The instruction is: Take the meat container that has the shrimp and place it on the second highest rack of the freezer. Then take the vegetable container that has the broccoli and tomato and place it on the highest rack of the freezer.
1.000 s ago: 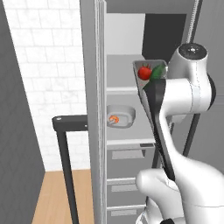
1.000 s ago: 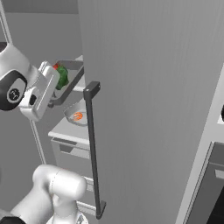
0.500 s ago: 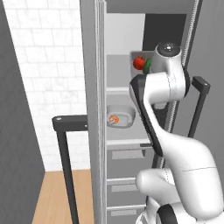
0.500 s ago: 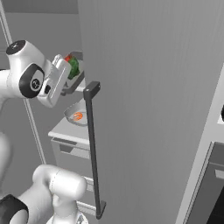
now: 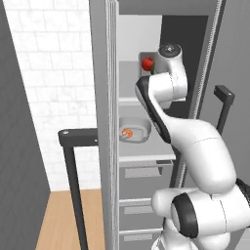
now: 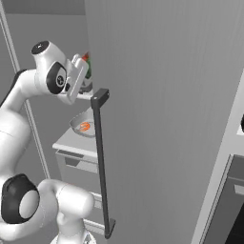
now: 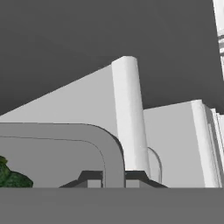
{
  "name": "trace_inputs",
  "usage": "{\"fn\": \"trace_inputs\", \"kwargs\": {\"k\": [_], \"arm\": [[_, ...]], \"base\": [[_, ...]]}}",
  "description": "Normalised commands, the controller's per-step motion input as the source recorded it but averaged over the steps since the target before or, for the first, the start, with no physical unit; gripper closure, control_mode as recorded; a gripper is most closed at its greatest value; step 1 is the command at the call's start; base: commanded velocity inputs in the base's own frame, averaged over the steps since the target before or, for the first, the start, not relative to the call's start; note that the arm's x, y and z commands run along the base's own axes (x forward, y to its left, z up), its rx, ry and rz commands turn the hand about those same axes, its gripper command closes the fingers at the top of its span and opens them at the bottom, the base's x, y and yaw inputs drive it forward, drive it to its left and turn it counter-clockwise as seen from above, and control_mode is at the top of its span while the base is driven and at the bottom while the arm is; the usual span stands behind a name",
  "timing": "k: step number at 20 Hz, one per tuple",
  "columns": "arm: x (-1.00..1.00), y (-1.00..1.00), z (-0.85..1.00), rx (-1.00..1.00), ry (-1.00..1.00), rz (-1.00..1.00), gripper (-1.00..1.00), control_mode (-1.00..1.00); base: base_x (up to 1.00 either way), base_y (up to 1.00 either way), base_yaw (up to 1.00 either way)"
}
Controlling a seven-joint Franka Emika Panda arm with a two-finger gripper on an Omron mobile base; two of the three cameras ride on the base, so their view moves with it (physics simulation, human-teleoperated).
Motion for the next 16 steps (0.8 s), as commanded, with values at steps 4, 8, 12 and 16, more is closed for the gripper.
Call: {"fn": "trace_inputs", "kwargs": {"k": [4, 8, 12, 16], "arm": [[0.74, 0.0, -0.28, 0.0, 0.0, 0.0, 1.0, -1.0], [0.7, 0.0, -0.18, 0.0, 0.0, 0.0, 1.0, -1.0], [0.56, 0.0, -0.02, 0.0, 0.0, 0.0, 1.0, -1.0], [0.51, 0.0, -0.21, 0.0, 0.0, 0.0, 1.0, -1.0]], "base": [[0.0, 0.0, 0.0], [0.0, 0.0, 0.0], [0.0, 0.0, 0.0], [0.0, 0.0, 0.0]]}}
